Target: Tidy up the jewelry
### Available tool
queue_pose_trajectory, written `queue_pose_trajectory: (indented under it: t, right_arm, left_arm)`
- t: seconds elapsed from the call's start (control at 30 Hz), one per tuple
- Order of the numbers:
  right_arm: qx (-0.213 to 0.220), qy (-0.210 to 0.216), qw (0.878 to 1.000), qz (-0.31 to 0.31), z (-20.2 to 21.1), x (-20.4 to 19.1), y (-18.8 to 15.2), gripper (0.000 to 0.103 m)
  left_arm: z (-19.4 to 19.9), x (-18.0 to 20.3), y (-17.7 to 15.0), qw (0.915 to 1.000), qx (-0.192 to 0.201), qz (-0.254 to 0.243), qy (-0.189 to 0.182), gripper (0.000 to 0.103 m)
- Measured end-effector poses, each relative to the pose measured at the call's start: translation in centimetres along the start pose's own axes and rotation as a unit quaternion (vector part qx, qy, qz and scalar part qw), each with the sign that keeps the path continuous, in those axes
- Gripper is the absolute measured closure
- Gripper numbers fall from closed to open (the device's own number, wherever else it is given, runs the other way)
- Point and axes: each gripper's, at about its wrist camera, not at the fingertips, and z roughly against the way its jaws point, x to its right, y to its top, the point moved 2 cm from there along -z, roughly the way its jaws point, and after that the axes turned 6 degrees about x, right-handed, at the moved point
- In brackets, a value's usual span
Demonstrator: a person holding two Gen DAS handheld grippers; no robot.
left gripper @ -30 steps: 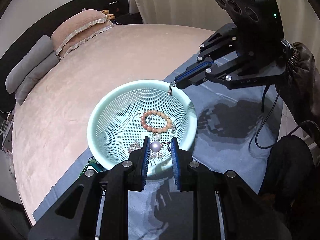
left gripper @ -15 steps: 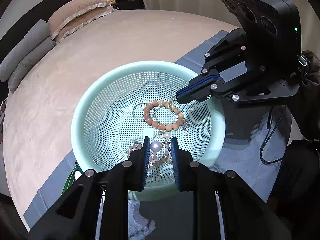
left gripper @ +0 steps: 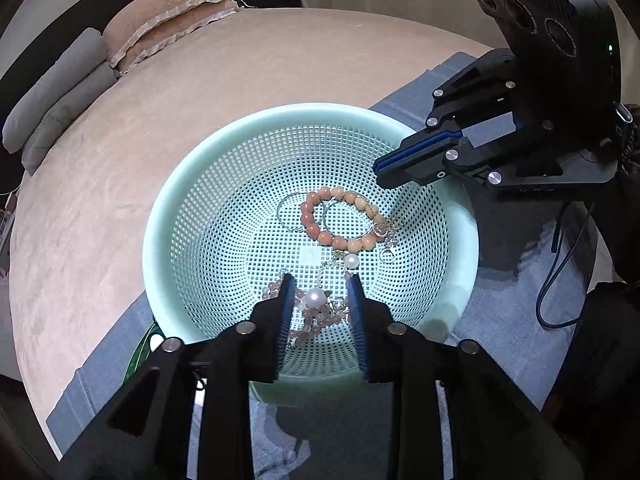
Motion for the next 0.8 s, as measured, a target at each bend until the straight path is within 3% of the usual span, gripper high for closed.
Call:
queue_pose_trajectory:
  t: [0.07,0.1,0.17,0.23,0.3,0.37,0.57,0.8]
  right_arm:
    - [0.001,-0.021,1.0,0.0,0.2,0.3,-0.1,0.098]
    - [0.001,-0.031,0.999,-0.004,0.2,0.7,-0.2,0.091]
    - [0.007,-0.042,0.999,-0.024,0.6,1.4,-0.3,0.075]
    - [0.022,-0.046,0.998,-0.036,1.3,1.6,-0.4,0.062]
    - [0.033,-0.066,0.996,-0.043,2.1,1.6,-0.3,0.028]
    - [0.047,-0.074,0.995,-0.045,2.9,1.4,-0.2,0.018]
    - [0.065,-0.111,0.991,-0.047,5.7,0.5,0.8,0.014]
    - [0.099,-0.141,0.982,-0.074,10.0,-0.6,0.7,0.009]
  left_arm:
    - [0.2,-0.2,0.0,0.9999,0.001,0.001,0.011,0.044]
    - [0.5,-0.4,0.0,0.9998,0.006,0.003,0.02,0.03]
    - [1.0,-0.5,0.0,0.9995,0.014,0.009,0.028,0.026]
    - [1.5,-0.5,0.0,0.999,0.017,0.017,0.039,0.013]
    - [2.1,-0.5,0.0,0.9974,0.025,0.017,0.065,0.008]
    - [2.9,-0.3,0.2,0.9955,0.035,0.023,0.085,0.007]
    - [6.0,0.6,0.3,0.9861,0.073,0.073,0.13,0.006]
    - [10.2,3.7,-0.3,0.9688,0.133,0.106,0.181,0.006]
